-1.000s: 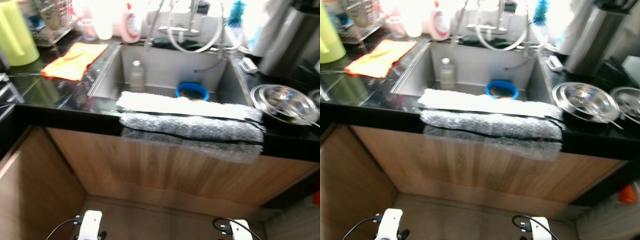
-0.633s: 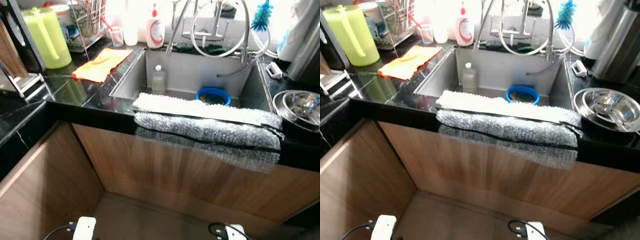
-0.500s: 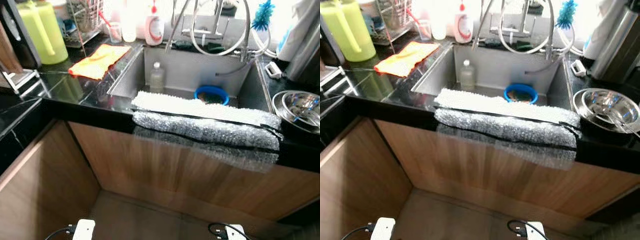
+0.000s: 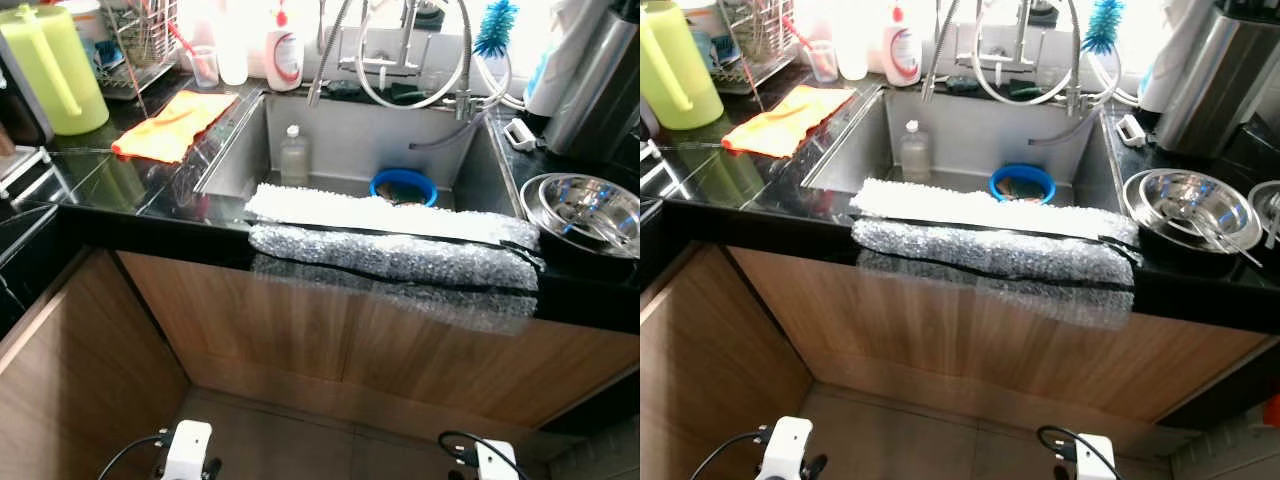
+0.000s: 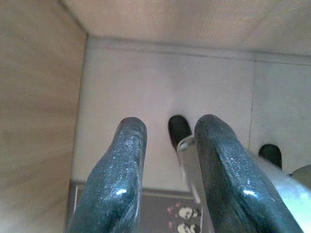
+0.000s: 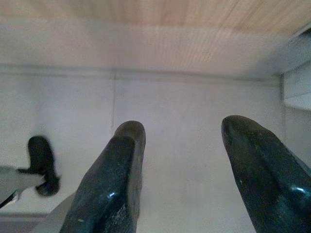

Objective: Kitchen organization

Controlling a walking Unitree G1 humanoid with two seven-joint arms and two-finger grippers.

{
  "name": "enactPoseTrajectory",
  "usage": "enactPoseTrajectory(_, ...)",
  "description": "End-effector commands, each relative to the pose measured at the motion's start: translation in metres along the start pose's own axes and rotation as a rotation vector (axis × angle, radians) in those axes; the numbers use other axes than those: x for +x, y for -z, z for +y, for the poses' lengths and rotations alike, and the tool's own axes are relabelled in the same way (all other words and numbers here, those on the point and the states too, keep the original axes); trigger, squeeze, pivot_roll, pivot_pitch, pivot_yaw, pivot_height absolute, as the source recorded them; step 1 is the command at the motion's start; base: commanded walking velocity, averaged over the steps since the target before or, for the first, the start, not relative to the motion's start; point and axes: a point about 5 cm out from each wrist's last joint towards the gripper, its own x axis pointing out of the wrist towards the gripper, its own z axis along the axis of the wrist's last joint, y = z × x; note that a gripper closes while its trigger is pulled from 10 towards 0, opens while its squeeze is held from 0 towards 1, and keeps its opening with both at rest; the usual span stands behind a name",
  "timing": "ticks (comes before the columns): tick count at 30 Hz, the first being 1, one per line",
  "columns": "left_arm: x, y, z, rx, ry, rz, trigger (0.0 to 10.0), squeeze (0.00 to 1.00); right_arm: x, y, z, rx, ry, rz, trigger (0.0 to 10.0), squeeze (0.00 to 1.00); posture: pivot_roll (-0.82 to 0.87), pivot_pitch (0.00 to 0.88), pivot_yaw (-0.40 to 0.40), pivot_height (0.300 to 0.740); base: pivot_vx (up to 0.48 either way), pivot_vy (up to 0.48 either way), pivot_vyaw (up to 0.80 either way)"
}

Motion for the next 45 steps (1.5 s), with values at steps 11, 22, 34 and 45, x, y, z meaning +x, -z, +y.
enactPoseTrajectory(11, 0.004, -0.075, 0.012, 0.01, -0.051, -0.359, 10.0, 0.0, -0.011, -0.095, 0.02, -0.058, -0.033, -0.562, 10.0, 0.0, -0.08, 0.0, -0.075, 0.74, 0.0, 0.0, 0.0)
enactPoseTrajectory(22, -0.017, -0.085, 0.021, 0.01, -0.107, -0.537, 10.0, 0.0, -0.067, -0.118, 0.029, -0.04, -0.044, -0.843, 10.0, 0.0, -0.08, 0.0, -0.034, 0.74, 0.0, 0.0, 0.0)
enactPoseTrajectory(34, -0.096, -0.122, 0.069, 0.024, -0.43, -0.852, 10.0, 0.0, -0.11, -0.125, 0.021, -0.03, 0.03, -0.896, 10.0, 0.0, -0.06, 0.0, -0.016, 0.74, 0.0, 0.0, 0.0)
enactPoseTrajectory(45, -0.144, -0.208, 0.063, 0.022, -0.427, -1.108, 10.0, 0.0, -0.134, -0.178, 0.026, -0.013, 0.06, -1.033, 10.0, 0.0, -0.05, 0.0, -0.023, 0.74, 0.0, 0.0, 0.0)
